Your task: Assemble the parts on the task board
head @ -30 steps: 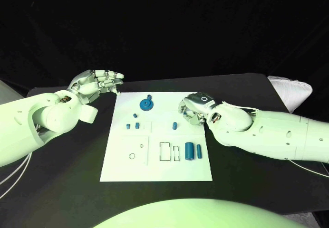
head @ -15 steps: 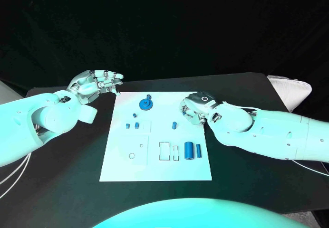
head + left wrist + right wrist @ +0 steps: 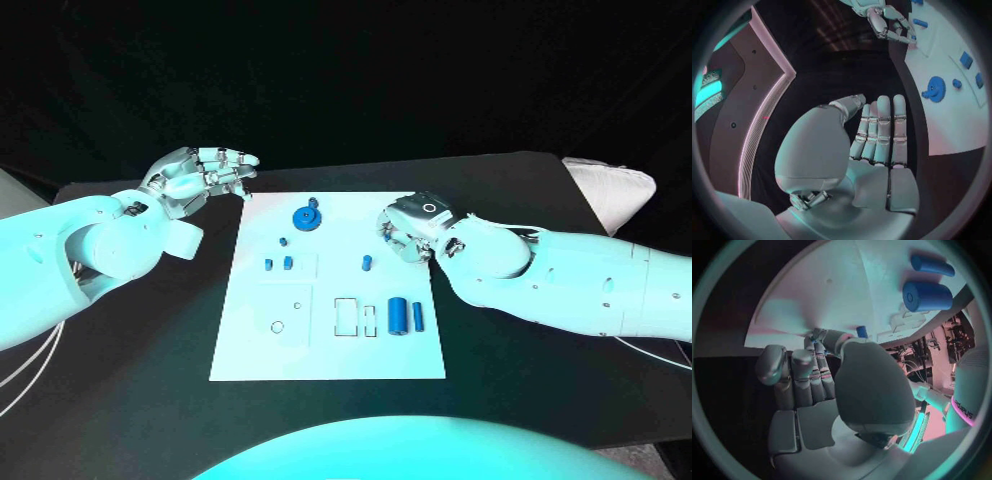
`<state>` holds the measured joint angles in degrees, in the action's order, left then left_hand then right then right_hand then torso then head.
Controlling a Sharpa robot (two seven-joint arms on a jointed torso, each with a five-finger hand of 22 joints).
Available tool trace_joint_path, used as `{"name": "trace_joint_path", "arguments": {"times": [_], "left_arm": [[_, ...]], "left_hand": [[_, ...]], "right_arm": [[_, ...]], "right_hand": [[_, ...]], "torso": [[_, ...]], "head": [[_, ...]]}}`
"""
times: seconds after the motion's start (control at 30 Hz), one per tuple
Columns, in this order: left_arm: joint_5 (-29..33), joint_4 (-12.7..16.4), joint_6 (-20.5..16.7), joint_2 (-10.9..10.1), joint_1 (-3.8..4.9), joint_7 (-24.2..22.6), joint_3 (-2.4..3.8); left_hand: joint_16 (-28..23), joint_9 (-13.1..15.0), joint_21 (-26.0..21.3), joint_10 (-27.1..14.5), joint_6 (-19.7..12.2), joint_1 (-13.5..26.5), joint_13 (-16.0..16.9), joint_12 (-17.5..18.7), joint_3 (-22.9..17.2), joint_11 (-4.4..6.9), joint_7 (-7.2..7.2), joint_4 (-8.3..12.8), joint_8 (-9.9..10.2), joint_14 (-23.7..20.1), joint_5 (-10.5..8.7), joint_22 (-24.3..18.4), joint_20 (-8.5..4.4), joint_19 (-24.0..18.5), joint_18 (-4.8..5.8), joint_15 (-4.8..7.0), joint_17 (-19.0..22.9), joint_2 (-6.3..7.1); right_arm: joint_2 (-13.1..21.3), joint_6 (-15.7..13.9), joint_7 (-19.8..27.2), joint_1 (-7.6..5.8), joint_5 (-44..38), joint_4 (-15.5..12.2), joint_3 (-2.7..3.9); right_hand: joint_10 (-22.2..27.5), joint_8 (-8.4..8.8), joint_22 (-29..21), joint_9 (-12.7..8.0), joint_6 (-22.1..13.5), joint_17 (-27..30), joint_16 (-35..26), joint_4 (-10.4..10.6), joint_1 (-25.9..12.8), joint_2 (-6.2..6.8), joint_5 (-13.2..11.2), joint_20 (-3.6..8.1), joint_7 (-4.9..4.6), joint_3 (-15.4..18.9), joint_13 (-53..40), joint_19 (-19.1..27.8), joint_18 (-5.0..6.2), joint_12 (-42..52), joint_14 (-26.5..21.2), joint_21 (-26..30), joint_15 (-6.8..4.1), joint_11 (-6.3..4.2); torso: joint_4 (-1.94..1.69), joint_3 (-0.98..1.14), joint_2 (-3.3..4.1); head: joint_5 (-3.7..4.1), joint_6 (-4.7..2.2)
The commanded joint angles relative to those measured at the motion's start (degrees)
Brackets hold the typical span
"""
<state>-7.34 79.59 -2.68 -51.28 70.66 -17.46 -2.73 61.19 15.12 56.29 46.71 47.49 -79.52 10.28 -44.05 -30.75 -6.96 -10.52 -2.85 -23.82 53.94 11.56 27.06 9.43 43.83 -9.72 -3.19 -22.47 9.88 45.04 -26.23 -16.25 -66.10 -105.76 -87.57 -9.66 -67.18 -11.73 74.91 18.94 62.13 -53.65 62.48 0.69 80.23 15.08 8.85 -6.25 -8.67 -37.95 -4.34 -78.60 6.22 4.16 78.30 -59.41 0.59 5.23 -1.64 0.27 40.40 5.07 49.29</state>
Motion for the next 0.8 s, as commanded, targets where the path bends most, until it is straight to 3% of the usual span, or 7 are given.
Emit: {"name": "trace_joint_path", "arguments": {"times": [0.03, 0.6, 0.8], "left_arm": [[-0.24, 0.07, 0.96, 0.01, 0.0, -0.16, 0.04], [-0.32, 0.03, 1.07, -0.06, -0.01, 0.02, 0.04], [-0.34, 0.02, 1.11, -0.03, -0.01, 0.06, 0.04]], "left_hand": [[-0.19, -0.05, -0.36, 0.16, -0.24, -0.34, -0.08, 0.25, 0.34, -0.14, -0.18, -0.16, 0.38, 0.24, 0.15, -0.09, -0.08, 0.42, -0.78, -0.26, 0.06, 0.03], [-0.19, -0.05, -0.36, 0.16, -0.24, -0.34, -0.08, 0.25, 0.34, -0.14, -0.18, -0.16, 0.38, 0.24, 0.15, -0.09, -0.08, 0.42, -0.78, -0.26, 0.06, 0.03], [-0.19, -0.05, -0.36, 0.16, -0.24, -0.34, -0.08, 0.25, 0.34, -0.14, -0.18, -0.16, 0.38, 0.24, 0.15, -0.09, -0.08, 0.42, -0.78, -0.26, 0.06, 0.03]], "right_arm": [[-0.09, 0.14, 0.59, 0.09, 0.28, -0.14, -0.01], [-0.07, 0.25, 0.16, 0.23, 0.53, 0.23, -0.01], [-0.18, -1.58, 0.01, 0.26, 0.38, 0.28, -0.01]], "right_hand": [[-0.55, -0.31, 6.48, 0.07, 0.37, -0.15, 0.41, -0.16, -0.14, -0.4, -0.22, 0.07, -0.01, 0.16, -0.12, -0.36, -0.77, 0.39, 0.25, -0.63, -0.19, 0.0], [-2.47, -0.7, 7.21, 0.28, 1.11, -1.13, 1.43, -0.35, 0.27, -1.36, 0.06, 0.5, 0.42, 0.16, -0.7, -1.22, -1.08, 0.89, 0.99, -2.5, -0.71, -0.61], [-4.44, -1.4, 8.38, 0.71, 2.13, -3.07, 3.17, -0.6, 0.72, -2.98, 0.46, 1.01, 0.89, 0.34, -1.44, -2.72, -1.67, 1.44, 2.42, -5.93, -1.29, -1.27]], "torso": [[0.0, -0.01, -0.04], [0.01, -0.01, -0.04], [0.06, 0.03, -0.01]], "head": [[-0.03, 0.08], [-0.02, 0.14], [0.03, 0.1]]}}
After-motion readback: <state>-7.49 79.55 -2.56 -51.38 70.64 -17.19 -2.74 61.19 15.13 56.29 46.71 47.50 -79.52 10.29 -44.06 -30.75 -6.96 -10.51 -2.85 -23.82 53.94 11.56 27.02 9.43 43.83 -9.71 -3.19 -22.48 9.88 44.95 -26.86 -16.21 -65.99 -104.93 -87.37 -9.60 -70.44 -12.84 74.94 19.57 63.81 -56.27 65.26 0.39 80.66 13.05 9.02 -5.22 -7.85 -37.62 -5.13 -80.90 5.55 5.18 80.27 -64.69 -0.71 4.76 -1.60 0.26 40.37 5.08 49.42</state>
